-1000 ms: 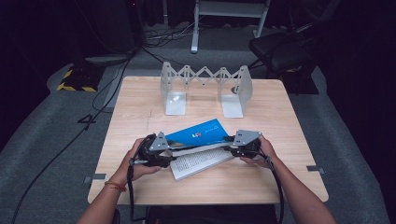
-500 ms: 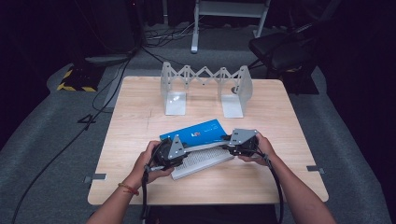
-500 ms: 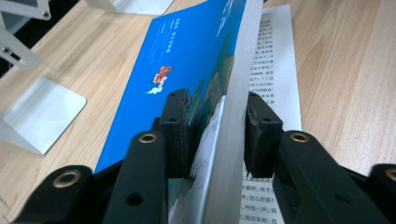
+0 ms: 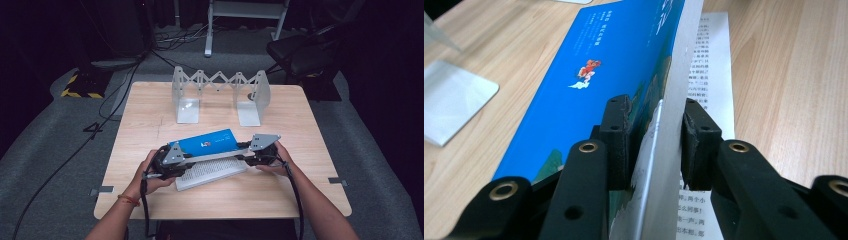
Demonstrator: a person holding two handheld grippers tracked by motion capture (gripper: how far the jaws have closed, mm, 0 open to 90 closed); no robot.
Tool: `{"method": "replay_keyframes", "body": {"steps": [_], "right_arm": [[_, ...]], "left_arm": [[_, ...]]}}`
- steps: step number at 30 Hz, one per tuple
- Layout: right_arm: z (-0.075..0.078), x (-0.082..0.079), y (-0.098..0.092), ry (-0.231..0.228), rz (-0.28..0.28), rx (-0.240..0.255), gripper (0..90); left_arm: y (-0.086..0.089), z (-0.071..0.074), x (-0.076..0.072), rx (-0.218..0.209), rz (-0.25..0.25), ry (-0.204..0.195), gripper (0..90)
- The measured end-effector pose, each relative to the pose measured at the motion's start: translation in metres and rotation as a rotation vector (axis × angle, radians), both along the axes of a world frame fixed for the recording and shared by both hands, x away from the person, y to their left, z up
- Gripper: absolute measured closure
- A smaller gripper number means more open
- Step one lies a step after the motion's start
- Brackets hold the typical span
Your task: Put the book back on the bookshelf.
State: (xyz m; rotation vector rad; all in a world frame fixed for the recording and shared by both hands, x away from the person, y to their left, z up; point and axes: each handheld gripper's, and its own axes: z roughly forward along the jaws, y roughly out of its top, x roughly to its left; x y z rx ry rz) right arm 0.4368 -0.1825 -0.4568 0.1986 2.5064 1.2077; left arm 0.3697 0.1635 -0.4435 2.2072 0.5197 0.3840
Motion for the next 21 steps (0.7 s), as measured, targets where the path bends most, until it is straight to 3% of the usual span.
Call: {"method": "replay_keyframes", "body": {"steps": [1,2,3,5,8,12,14,15,16,18,21], "right_arm": [[0.003,-0.004,0.005,-0.04,0.006,-0.005,61.1],[0.003,-0.004,0.005,-0.04,0.006,-0.005,61.1],[0.006,-0.006,0.012,-0.076,0.035,-0.04,63.7],[0.007,-0.008,0.018,-0.081,0.059,-0.056,66.2],[0.005,-0.012,0.026,-0.099,0.096,-0.101,70.0],[0.005,-0.016,0.033,-0.111,0.107,-0.126,71.2],[0.005,-0.017,0.036,-0.116,0.112,-0.138,71.6],[0.007,-0.018,0.037,-0.116,0.108,-0.142,71.8],[0.008,-0.018,0.038,-0.116,0.105,-0.143,72.0],[0.01,-0.019,0.039,-0.116,0.102,-0.141,72.3],[0.013,-0.02,0.041,-0.114,0.104,-0.142,73.0]], "left_arm": [[0.008,0.0,0.004,-0.013,-0.005,0.022,68.5],[0.008,0.0,0.004,-0.013,-0.005,0.022,68.1],[0.014,0.0,0.006,-0.012,-0.004,0.032,67.4],[0.018,0.001,0.007,0.005,0.004,0.043,64.5],[0.018,0.003,0.002,0.057,0.037,0.027,58.3],[0.015,0.007,-0.004,0.062,0.053,0.028,49.9],[0.01,0.011,-0.009,0.074,0.049,0.03,44.0],[0.0,0.015,-0.014,0.114,0.062,0.006,42.2],[0.0,0.015,-0.014,0.114,0.062,0.006,40.2],[-0.021,0.019,-0.019,0.161,0.095,-0.026,34.1],[-0.039,0.023,-0.018,0.178,0.124,-0.019,28.8]]}}
